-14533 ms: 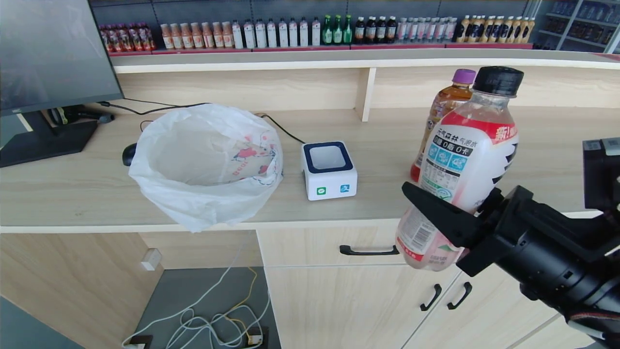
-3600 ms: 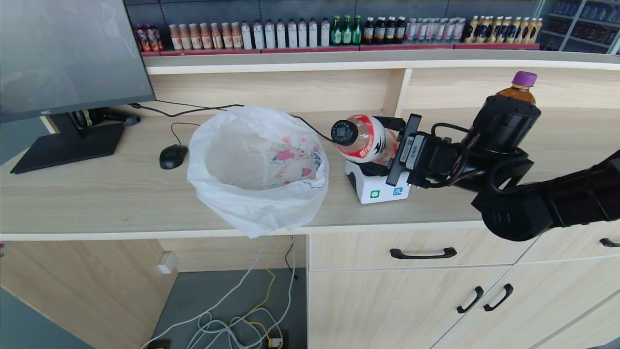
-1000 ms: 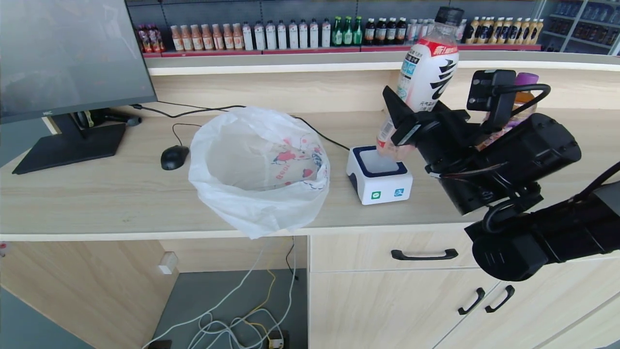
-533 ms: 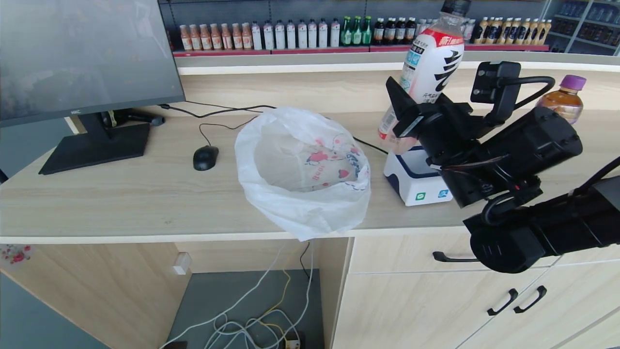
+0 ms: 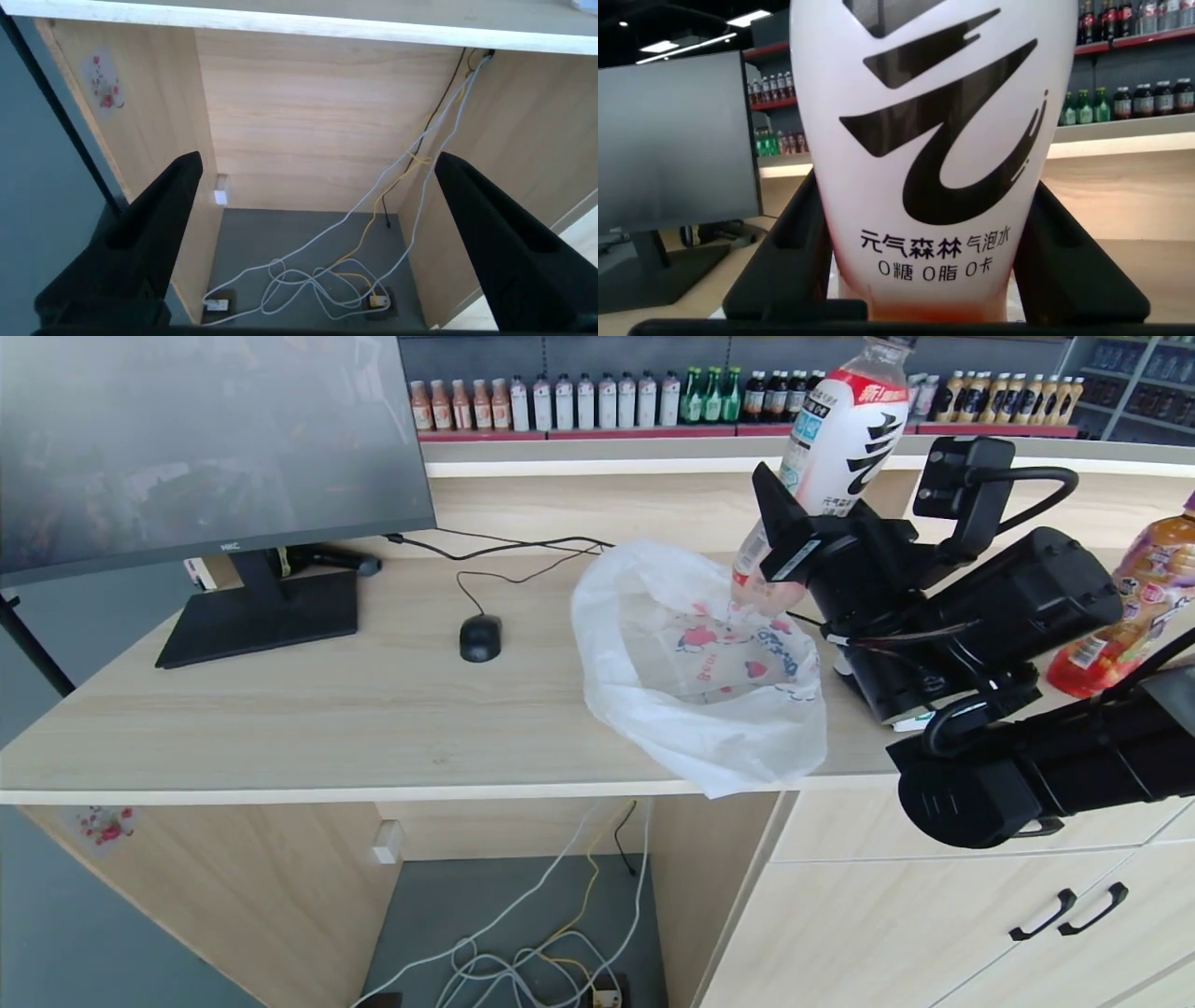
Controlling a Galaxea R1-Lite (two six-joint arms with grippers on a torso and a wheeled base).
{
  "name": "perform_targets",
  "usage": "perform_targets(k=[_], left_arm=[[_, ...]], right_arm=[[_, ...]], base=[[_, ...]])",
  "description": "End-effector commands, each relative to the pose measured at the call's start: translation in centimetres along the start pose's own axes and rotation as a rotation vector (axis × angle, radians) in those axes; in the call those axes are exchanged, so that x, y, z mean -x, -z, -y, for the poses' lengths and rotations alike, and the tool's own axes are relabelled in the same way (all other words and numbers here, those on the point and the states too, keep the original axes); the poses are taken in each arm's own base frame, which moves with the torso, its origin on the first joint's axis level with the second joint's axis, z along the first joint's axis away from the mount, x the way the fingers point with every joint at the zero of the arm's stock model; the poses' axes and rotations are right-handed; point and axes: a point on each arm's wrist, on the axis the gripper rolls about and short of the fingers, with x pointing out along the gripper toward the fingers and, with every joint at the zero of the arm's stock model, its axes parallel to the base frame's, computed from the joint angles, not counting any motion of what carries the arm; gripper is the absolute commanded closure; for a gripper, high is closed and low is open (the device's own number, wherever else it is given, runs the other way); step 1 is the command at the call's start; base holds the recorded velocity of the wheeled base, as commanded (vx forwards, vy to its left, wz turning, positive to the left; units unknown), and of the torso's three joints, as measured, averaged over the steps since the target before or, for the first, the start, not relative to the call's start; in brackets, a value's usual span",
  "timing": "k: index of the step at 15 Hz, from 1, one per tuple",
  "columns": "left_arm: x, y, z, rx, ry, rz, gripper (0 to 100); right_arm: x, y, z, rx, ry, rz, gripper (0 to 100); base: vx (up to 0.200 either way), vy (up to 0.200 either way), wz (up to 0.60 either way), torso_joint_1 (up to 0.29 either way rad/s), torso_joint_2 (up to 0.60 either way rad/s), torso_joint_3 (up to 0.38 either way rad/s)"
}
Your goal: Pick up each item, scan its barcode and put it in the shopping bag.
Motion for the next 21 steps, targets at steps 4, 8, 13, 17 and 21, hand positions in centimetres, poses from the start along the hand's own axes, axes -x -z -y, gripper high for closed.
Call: perform_targets(k=[4,8,13,17,21], left_arm=[[0.0,0.0,0.0,-0.001,0.000,0.000,0],[0.0,0.0,0.0,-0.001,0.000,0.000,0],[0.0,0.0,0.0,-0.001,0.000,0.000,0],[0.0,0.0,0.0,-0.001,0.000,0.000,0],[0.0,0.0,0.0,-0.001,0.000,0.000,0]], right_arm=[[-0.2,0.1,0.0,0.003,0.001,0.006,100],[-0.2,1.0,0.1,0.005,0.002,-0.013,100],[-0.4,3.2,0.1,0.013,0.005,-0.042,100],[-0.3,5.8,1.4,0.037,0.027,-0.092,100],[-0.1,7.0,1.6,0.040,0.029,-0.116,100]], base=[[0.000,0.000,0.00,0.000,0.00,0.000],[0.000,0.000,0.00,0.000,0.00,0.000],[0.000,0.000,0.00,0.000,0.00,0.000],[0.000,0.000,0.00,0.000,0.00,0.000],[0.000,0.000,0.00,0.000,0.00,0.000]])
